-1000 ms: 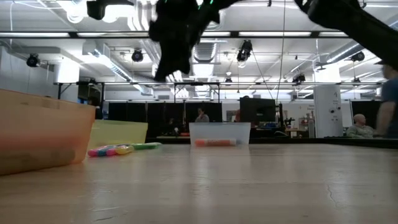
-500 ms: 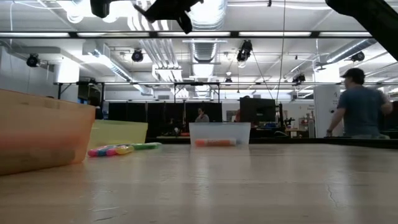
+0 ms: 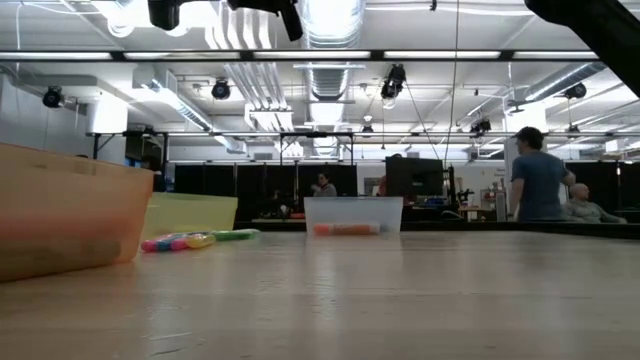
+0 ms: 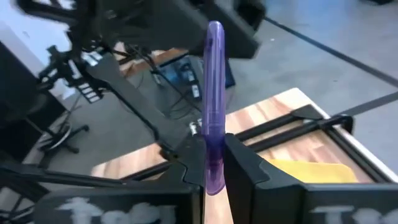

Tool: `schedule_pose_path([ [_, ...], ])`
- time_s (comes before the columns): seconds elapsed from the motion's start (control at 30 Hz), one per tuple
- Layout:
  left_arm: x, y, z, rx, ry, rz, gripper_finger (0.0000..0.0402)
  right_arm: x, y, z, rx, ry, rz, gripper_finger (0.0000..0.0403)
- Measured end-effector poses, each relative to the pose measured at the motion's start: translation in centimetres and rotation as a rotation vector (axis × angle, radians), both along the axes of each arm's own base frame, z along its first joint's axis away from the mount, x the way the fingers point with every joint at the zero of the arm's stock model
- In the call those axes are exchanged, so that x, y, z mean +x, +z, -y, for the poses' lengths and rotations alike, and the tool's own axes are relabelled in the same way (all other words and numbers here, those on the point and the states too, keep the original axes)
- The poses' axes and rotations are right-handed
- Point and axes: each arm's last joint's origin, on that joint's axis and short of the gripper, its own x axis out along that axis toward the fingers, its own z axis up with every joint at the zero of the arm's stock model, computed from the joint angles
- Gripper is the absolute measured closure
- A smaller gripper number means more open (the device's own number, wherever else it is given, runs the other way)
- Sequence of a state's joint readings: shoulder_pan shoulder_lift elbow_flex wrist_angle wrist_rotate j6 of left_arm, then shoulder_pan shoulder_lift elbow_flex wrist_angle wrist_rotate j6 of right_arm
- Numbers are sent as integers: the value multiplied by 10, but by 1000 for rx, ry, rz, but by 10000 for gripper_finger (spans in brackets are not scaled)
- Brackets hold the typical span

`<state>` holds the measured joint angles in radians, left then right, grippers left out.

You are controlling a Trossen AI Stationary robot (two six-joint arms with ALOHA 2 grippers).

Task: Pick & Place Markers
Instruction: Put the purple pen into the yellow bin

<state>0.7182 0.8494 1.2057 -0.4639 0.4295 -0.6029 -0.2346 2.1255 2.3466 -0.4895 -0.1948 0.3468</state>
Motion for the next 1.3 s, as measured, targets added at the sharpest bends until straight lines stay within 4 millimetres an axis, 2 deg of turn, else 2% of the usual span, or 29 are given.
schedule_pose_path([
  [0.3,11,-9,-5,-56,-20,-28,266,1,1,1,10,-8,14,377],
  [0.43,11,-10,-5,-66,-16,-26,306,1,0,2,16,-12,13,374],
  [0.6,11,-11,-6,-68,-14,-27,373,1,0,2,14,-22,12,350],
  [0.8,11,-12,-6,-72,4,-34,375,1,0,2,12,-23,19,333],
  [1.0,9,-15,-8,-74,120,-74,368,1,-6,-5,29,-3,-54,309],
  [1.13,7,-27,-11,-79,213,-199,368,0,-13,-12,33,19,-126,289],
  [1.3,11,-55,-19,-133,317,-435,368,1,-14,-27,-10,68,-147,272],
])
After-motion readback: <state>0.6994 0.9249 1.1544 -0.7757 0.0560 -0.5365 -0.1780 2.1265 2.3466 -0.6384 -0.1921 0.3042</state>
